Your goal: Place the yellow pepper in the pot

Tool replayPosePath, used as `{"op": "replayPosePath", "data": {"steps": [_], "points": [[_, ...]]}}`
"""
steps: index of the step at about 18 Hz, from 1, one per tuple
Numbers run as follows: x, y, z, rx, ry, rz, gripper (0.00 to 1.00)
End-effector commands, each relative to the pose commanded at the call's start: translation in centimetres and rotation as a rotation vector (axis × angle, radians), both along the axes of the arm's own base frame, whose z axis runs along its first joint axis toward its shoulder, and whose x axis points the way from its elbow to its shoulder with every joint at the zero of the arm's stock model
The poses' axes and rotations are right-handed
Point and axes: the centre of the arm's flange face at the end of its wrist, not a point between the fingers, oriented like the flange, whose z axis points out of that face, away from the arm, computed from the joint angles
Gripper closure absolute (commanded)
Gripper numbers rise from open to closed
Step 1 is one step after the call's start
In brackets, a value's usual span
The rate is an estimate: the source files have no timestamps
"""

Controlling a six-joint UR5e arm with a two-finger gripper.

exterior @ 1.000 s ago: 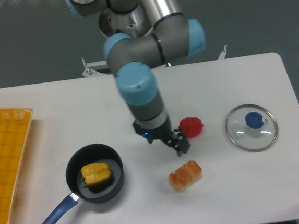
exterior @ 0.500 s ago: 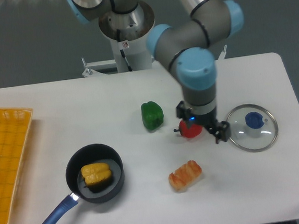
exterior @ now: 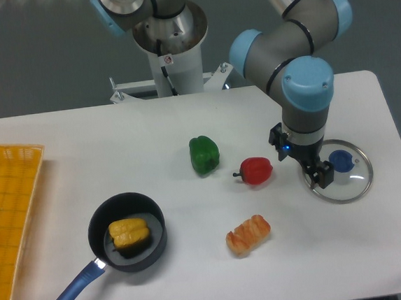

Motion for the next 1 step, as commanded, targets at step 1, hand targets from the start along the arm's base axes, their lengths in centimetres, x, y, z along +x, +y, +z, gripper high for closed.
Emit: {"op": "replayPosePath", "data": {"steps": [1], "points": [[0.02, -0.01, 0.1, 0.001, 0.001, 0.0, 0.0]]}}
